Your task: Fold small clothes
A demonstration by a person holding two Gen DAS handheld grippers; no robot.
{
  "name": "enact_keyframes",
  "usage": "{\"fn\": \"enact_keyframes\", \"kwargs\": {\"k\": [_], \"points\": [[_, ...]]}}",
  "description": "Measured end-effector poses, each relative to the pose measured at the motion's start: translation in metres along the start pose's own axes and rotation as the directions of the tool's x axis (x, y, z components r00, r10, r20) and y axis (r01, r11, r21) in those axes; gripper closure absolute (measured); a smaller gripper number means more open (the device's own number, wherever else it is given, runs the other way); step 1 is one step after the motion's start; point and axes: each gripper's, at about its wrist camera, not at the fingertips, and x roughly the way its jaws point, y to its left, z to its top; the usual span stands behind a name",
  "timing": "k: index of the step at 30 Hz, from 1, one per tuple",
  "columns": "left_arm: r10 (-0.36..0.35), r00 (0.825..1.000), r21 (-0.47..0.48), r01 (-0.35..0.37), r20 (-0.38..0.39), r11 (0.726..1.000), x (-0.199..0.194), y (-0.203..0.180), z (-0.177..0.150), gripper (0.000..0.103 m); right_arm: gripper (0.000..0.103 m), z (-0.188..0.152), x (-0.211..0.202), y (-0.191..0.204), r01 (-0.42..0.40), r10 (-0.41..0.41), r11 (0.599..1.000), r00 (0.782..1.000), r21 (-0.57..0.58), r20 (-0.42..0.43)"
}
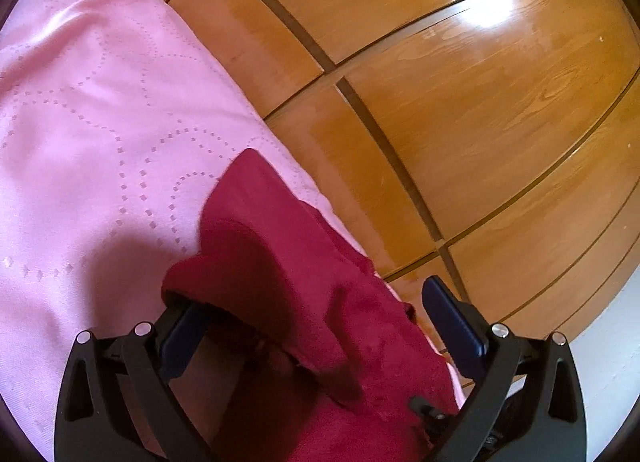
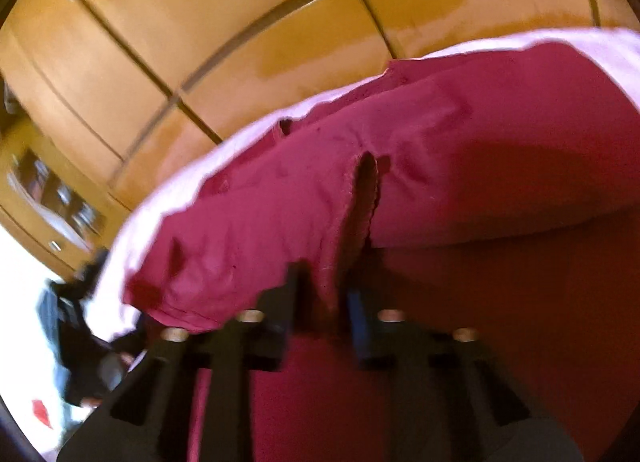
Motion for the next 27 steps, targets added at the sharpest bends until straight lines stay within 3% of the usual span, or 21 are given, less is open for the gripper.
{"fn": "enact_keyframes", "kwargs": {"k": [4,8,12,15,17,22,23,25,27], "points": [[-0.028,1.0,0.004,0.028,0.002,1.0,-0.001,-0.001,0.0,0.002,0.097,0.017,-0.032,-0.003,0.094,-0.09,0.995,0.986,-0.018,0.137],[-0.061,0.998,0.027,0.061,-0.025,0.998,0.004,-0.005,-0.002,0.002,0.098,0.038,-0.062,-0.031,0.186,-0.191,0.982,0.95,0.041,0.247],[-0.053,0.998,0.049,0.056,-0.045,0.997,0.007,-0.008,-0.004,0.002,0.099,0.044,-0.051,-0.05,0.24,-0.237,0.971,0.945,0.016,0.223],[-0.001,0.997,0.053,0.005,-0.073,0.999,0.013,-0.007,-0.005,0.002,0.099,0.035,-0.027,-0.06,0.271,-0.264,0.962,0.95,-0.019,0.17],[0.023,0.995,0.072,-0.016,-0.093,0.997,0.014,-0.01,-0.006,0.002,0.099,0.032,-0.018,-0.067,0.245,-0.245,0.969,0.961,0.017,0.13],[0.087,0.985,0.12,-0.07,-0.15,0.99,0.016,-0.02,-0.012,0.002,0.097,0.03,-0.019,-0.077,0.202,-0.208,0.978,0.97,0.054,0.124],[0.104,0.98,0.142,-0.08,-0.168,0.987,0.015,-0.024,-0.014,0.002,0.096,0.03,-0.022,-0.077,0.2,-0.206,0.978,0.97,0.058,0.129],[0.176,0.965,0.199,-0.137,-0.194,0.97,0.006,-0.033,-0.021,0.002,0.079,0.028,-0.027,-0.076,0.209,-0.218,0.975,0.964,0.074,0.153],[0.224,0.94,0.217,-0.17,-0.256,0.961,-0.002,-0.035,-0.029,0.002,0.06,0.027,-0.043,-0.074,0.289,-0.306,0.951,0.929,0.108,0.208]]}}
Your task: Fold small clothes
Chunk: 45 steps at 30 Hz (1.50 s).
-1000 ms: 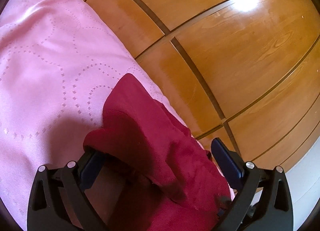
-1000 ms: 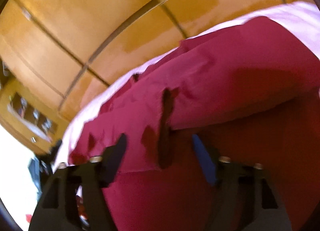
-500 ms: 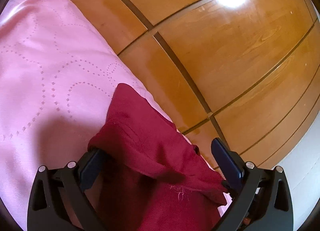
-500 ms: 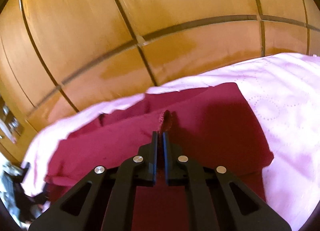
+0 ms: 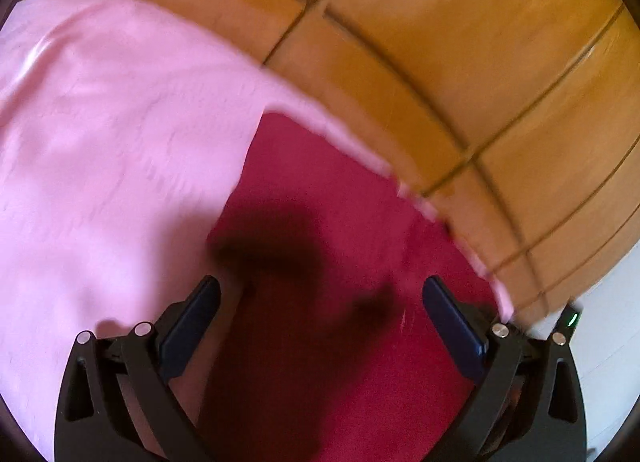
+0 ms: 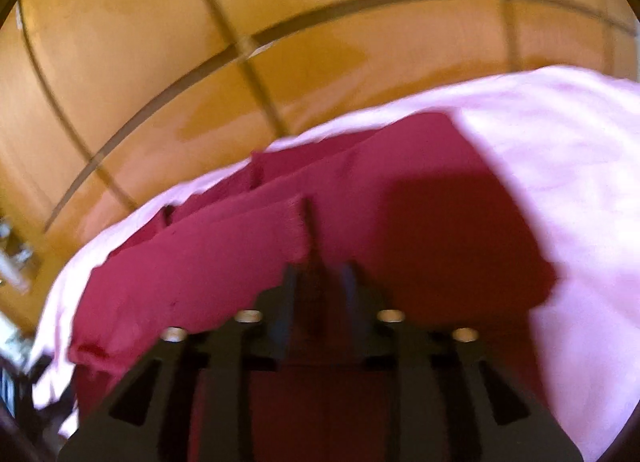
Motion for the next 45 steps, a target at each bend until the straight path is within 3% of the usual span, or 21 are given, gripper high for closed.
{"fn": "enact_keyframes", "kwargs": {"k": [1,2,5,7,9,12,15,17,21,24,27,31,33,39,43,45], "points": [[-0.011,1.0,0.003,0.011,-0.009,1.0,-0.008,0.0,-0.007,0.002,0.059,0.0,-0.015,-0.001,0.059,-0.059,0.998,0.996,0.01,0.06],[-0.013,1.0,0.012,0.013,0.014,1.0,-0.017,-0.001,-0.01,0.002,0.059,-0.001,-0.025,-0.001,0.064,-0.065,0.998,0.993,0.013,0.094],[-0.011,0.99,0.059,0.003,0.143,0.998,-0.039,-0.013,-0.008,0.002,0.059,-0.003,-0.044,0.008,-0.033,0.038,0.998,0.99,-0.045,0.139],[-0.009,0.985,0.109,-0.01,0.171,0.994,-0.034,-0.027,0.002,0.002,0.059,-0.006,-0.043,0.024,-0.088,0.102,0.988,0.989,-0.128,0.109],[0.012,0.986,0.141,-0.035,0.164,0.989,-0.018,-0.037,0.013,0.002,0.06,-0.012,-0.037,0.042,-0.125,0.142,0.967,0.988,-0.223,0.063],[0.118,0.985,0.173,-0.139,0.128,0.975,0.01,-0.034,0.022,0.003,0.06,-0.015,-0.018,0.053,-0.088,0.086,0.959,0.996,-0.269,-0.019],[0.165,0.984,0.133,-0.173,0.066,0.976,0.028,-0.014,0.022,0.003,0.06,-0.015,-0.001,0.032,-0.018,0.004,0.985,0.997,-0.171,-0.08],[0.177,0.982,0.141,-0.185,0.064,0.973,0.031,-0.015,0.021,0.004,0.06,-0.017,0.004,0.015,-0.053,0.046,0.996,0.994,-0.076,-0.096],[0.231,0.972,0.179,-0.234,0.04,0.956,0.042,-0.018,0.019,0.003,0.057,-0.021,0.003,0.018,-0.047,0.04,0.995,0.996,-0.092,-0.079],[0.193,0.98,0.154,-0.199,0.055,0.968,0.037,-0.017,0.021,0.003,0.052,-0.022,0.0,0.018,-0.066,0.06,0.993,0.996,-0.094,-0.062],[0.13,0.989,0.115,-0.137,0.072,0.984,0.011,-0.011,0.014,0.002,0.035,-0.023,-0.02,0.009,-0.083,0.082,0.996,0.997,-0.037,-0.012],[0.091,0.996,0.03,-0.09,-0.013,0.995,-0.021,0.013,-0.006,0.002,0.035,-0.029,-0.045,-0.007,-0.134,0.137,0.988,0.99,0.074,-0.032],[0.06,0.998,0.015,-0.06,-0.019,0.998,-0.039,0.022,-0.016,0.002,0.035,-0.039,-0.06,-0.018,-0.186,0.194,0.974,0.979,0.125,-0.055],[0.023,0.997,0.142,-0.013,-0.073,0.99,-0.066,0.023,-0.045,0.002,0.035,-0.064,-0.101,-0.045,-0.193,0.206,0.973,0.973,0.123,-0.101],[0.004,0.994,0.254,0.024,-0.112,0.967,-0.084,0.021,-0.063,0.002,0.035,-0.075,-0.13,-0.071,-0.173,0.187,0.976,0.977,0.129,-0.101],[-0.009,0.992,0.261,0.041,-0.124,0.964,-0.089,0.022,-0.066,0.002,0.035,-0.077,-0.145,-0.088,-0.159,0.173,0.977,0.981,0.14,-0.092]]}}
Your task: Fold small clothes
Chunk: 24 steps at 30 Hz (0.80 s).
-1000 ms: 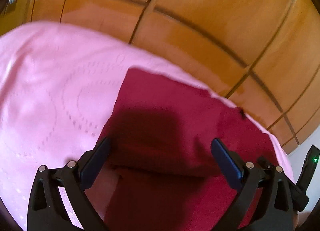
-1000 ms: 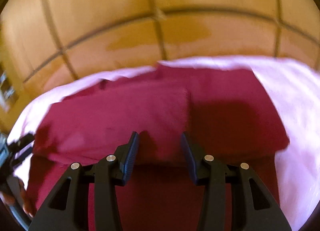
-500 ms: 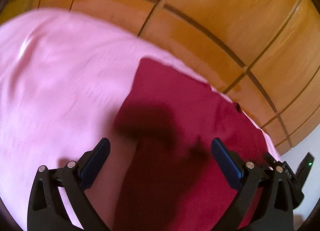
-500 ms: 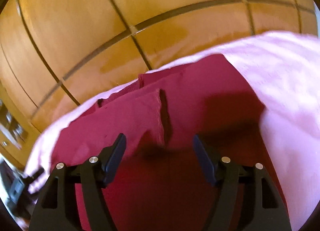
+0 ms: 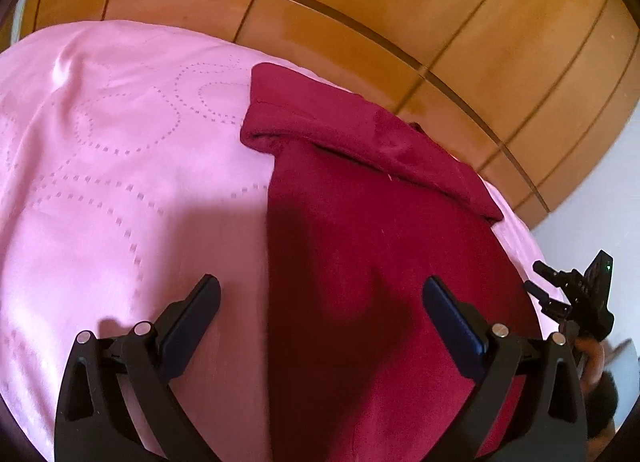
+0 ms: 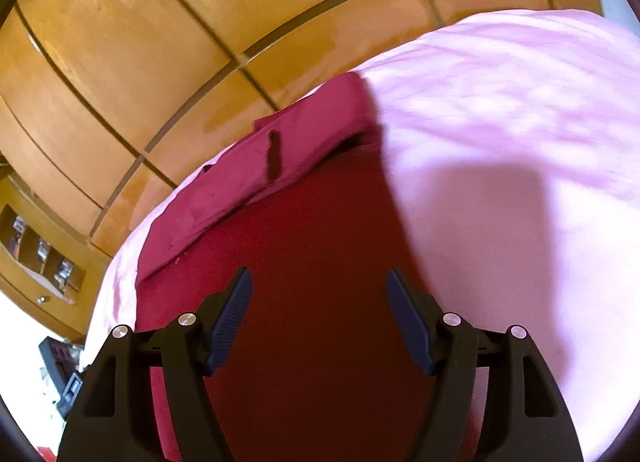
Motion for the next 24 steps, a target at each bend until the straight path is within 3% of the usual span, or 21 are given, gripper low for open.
{"fn": "enact_keyframes", "kwargs": {"k": [3,5,10,14,17,19,24], "points": [[-0.087,0.996,-0.024,0.086,-0.033,0.996,-0.009,0.005,-0.005,0.002,0.035,-0.005,-0.023,-0.025,0.019,-0.019,0.999,1.0,0.029,0.004],[-0.161,0.985,-0.054,0.158,-0.061,0.986,-0.014,0.009,-0.007,0.003,0.035,-0.011,-0.037,-0.047,-0.014,0.015,0.996,1.0,0.089,-0.009],[-0.345,0.93,-0.114,0.332,-0.129,0.936,-0.022,0.013,-0.018,0.003,0.035,-0.037,-0.053,-0.082,-0.139,0.152,0.967,0.987,0.213,-0.044],[-0.402,0.901,-0.105,0.389,-0.163,0.915,-0.027,0.007,-0.031,0.003,0.035,-0.054,-0.06,-0.084,-0.216,0.232,0.955,0.971,0.201,-0.057],[-0.431,0.88,-0.106,0.418,-0.201,0.902,-0.028,0.003,-0.04,0.015,0.038,-0.065,-0.064,-0.081,-0.239,0.255,0.955,0.964,0.176,-0.077],[-0.453,0.86,-0.121,0.437,-0.234,0.892,-0.027,0.002,-0.049,0.03,0.042,-0.072,-0.065,-0.081,-0.259,0.276,0.951,0.957,0.171,-0.088],[-0.495,0.83,-0.174,0.464,-0.258,0.868,-0.026,0.006,-0.062,0.04,0.05,-0.083,-0.068,-0.087,-0.311,0.335,0.928,0.938,0.205,-0.093]]}}
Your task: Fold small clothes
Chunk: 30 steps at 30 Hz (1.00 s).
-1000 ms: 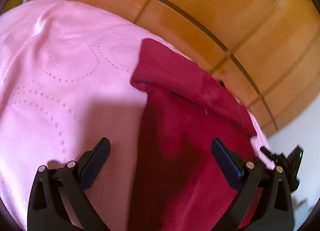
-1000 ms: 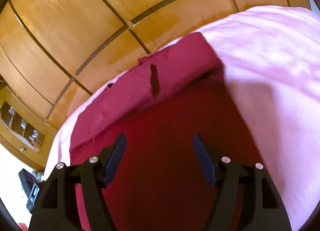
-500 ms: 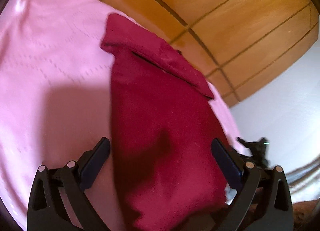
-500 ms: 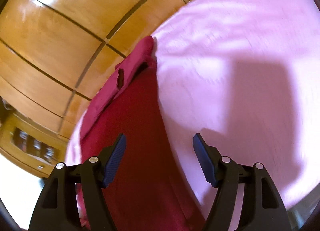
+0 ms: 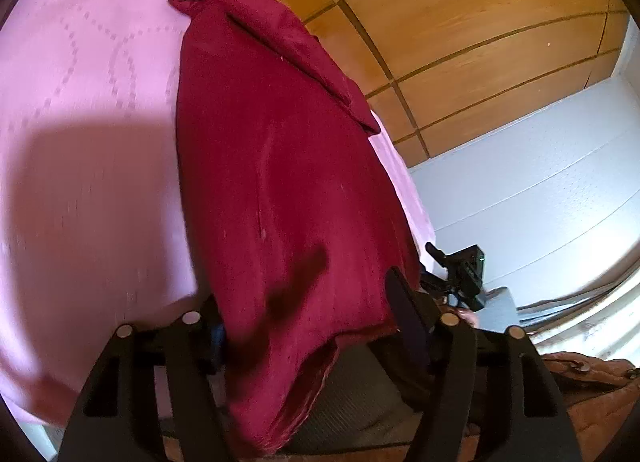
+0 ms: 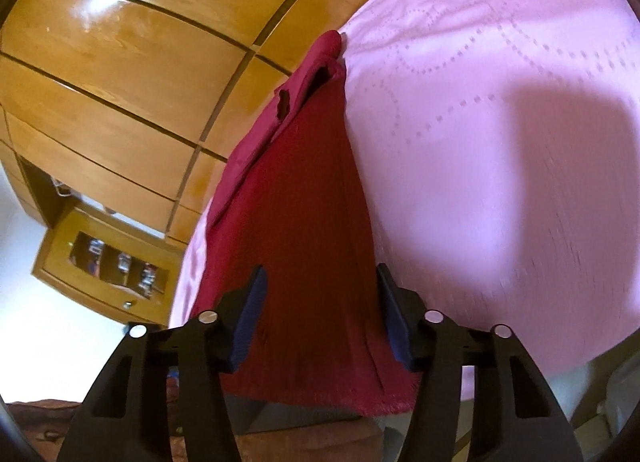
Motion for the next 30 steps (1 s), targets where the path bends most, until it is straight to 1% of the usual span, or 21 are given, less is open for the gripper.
{"fn": "enact_keyframes", "kwargs": {"k": [1,3,5,6,7,8,9,10,12,14,15,16,18,19,24,28,29,30], "points": [[-0.004,1.0,-0.008,0.004,-0.008,1.0,0.0,0.001,-0.002,0.042,0.05,0.0,0.001,-0.001,-0.011,0.011,1.0,1.0,0.005,-0.003],[-0.006,1.0,-0.009,0.006,-0.018,1.0,0.002,0.002,-0.003,0.043,0.05,-0.005,0.003,-0.004,-0.054,0.055,0.998,0.998,0.007,-0.028],[-0.006,1.0,-0.006,0.005,-0.022,1.0,0.003,0.002,-0.004,0.044,0.05,-0.008,0.007,-0.002,-0.068,0.067,0.998,0.997,-0.012,-0.044],[0.0,1.0,-0.002,0.0,-0.026,1.0,0.004,0.002,-0.004,0.047,0.052,-0.009,0.007,-0.001,-0.07,0.069,0.997,0.997,-0.018,-0.04],[0.017,0.999,0.003,-0.017,-0.031,1.0,0.005,0.001,-0.003,0.057,0.065,-0.011,0.009,0.0,-0.08,0.079,0.997,0.996,-0.019,-0.043],[0.045,0.998,0.008,-0.045,-0.037,0.999,0.008,-0.001,-0.002,0.062,0.071,-0.013,0.012,0.0,-0.081,0.079,0.997,0.995,-0.02,-0.058],[0.071,0.997,0.008,-0.071,-0.039,0.997,0.011,-0.002,0.001,0.072,0.079,-0.015,0.013,0.001,-0.065,0.062,0.997,0.995,-0.031,-0.074],[0.086,0.995,0.007,-0.085,-0.041,0.996,0.011,-0.002,0.002,0.08,0.083,-0.018,0.016,0.005,-0.046,0.041,0.997,0.995,-0.058,-0.089],[0.072,0.996,0.0,-0.072,-0.048,0.997,0.007,0.0,0.002,0.096,0.083,-0.022,0.017,0.011,-0.053,0.045,0.995,0.994,-0.082,-0.095],[0.069,0.996,0.011,-0.069,-0.048,0.998,0.003,-0.003,0.002,0.095,0.083,-0.023,0.013,0.015,-0.066,0.058,0.993,0.995,-0.095,-0.086],[0.07,0.997,0.023,-0.069,-0.044,0.997,0.001,-0.005,0.001,0.096,0.085,-0.023,0.013,0.017,-0.072,0.064,0.993,0.995,-0.099,-0.081],[0.071,0.997,0.04,-0.07,-0.034,0.997,-0.003,-0.009,0.001,0.096,0.089,-0.023,0.01,0.02,-0.079,0.071,0.991,0.995,-0.107,-0.075],[0.062,0.998,0.053,-0.062,-0.01,0.997,-0.01,-0.015,0.002,0.097,0.089,-0.023,0.009,0.024,-0.087,0.079,0.989,0.995,-0.122,-0.067],[0.05,0.999,0.057,-0.05,0.007,0.997,-0.013,-0.018,0.004,0.097,0.091,-0.023,0.008,0.027,-0.091,0.084,0.987,0.995,-0.129,-0.062],[0.017,0.999,0.107,-0.023,0.052,0.994,-0.03,-0.036,0.009,0.098,0.092,-0.024,-0.002,0.043,-0.153,0.147,0.975,0.988,-0.162,-0.044],[0.006,0.997,0.13,-0.015,0.071,0.991,-0.054,-0.045,0.007,0.098,0.092,-0.028,-0.014,0.053,-0.229,0.225,0.957,0.973,-0.179,-0.043],[0.001,0.997,0.133,-0.011,0.076,0.991,-0.06,-0.047,0.006,0.098,0.092,-0.031,-0.021,0.057,-0.27,0.268,0.945,0.963,-0.184,-0.037],[-0.005,0.997,0.136,-0.006,0.078,0.991,-0.066,-0.048,0.005,0.098,0.092,-0.03,-0.026,0.059,-0.295,0.294,0.937,0.955,-0.187,-0.033]]}}
